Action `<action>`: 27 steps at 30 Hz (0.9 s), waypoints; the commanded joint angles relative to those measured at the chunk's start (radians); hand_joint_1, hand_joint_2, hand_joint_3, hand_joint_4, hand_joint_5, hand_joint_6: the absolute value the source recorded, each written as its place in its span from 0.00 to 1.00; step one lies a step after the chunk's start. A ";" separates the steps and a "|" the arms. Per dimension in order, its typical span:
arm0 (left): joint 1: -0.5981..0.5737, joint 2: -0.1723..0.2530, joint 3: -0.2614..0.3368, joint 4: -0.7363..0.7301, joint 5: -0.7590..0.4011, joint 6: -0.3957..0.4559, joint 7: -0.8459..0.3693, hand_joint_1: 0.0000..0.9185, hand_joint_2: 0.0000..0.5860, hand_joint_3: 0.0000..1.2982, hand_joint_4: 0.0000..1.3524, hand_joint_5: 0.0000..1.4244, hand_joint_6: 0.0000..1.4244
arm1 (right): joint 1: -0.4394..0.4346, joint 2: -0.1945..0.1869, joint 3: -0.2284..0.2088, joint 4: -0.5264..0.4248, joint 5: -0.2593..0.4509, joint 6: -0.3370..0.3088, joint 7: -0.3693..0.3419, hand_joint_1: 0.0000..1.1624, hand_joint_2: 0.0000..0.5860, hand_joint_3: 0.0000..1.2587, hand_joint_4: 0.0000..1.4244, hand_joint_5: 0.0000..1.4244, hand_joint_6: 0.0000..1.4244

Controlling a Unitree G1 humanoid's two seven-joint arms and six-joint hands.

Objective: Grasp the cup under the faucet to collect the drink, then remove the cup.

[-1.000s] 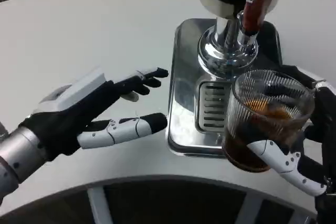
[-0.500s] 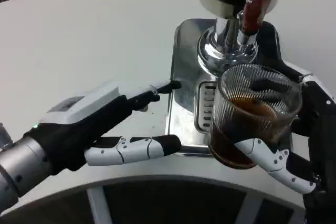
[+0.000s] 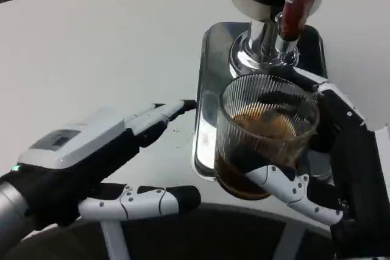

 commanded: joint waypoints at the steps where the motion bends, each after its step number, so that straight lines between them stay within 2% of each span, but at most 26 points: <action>1: 0.059 0.016 0.042 -0.040 0.013 0.015 -0.014 0.00 0.16 0.00 0.00 0.00 0.08 | -0.011 -0.008 0.014 -0.037 0.021 -0.046 0.024 0.79 0.24 0.76 0.78 0.96 1.00; 6: 0.101 0.014 0.069 -0.069 0.020 0.028 -0.011 0.00 0.16 0.00 0.00 0.00 0.08 | -0.011 -0.012 0.020 -0.041 0.017 -0.054 0.038 0.79 0.24 0.76 0.78 0.96 1.00; 10: 0.139 0.012 0.096 -0.101 0.033 0.059 -0.012 0.00 0.15 0.00 0.00 0.00 0.07 | 0.003 -0.032 0.027 -0.051 0.016 -0.066 0.054 0.79 0.24 0.76 0.78 0.96 1.00; 27: 0.209 0.013 0.132 -0.175 0.064 0.139 -0.035 0.00 0.15 0.00 0.00 0.00 0.06 | 0.029 -0.050 0.049 -0.088 0.030 -0.068 0.099 0.79 0.26 0.77 0.78 0.96 1.00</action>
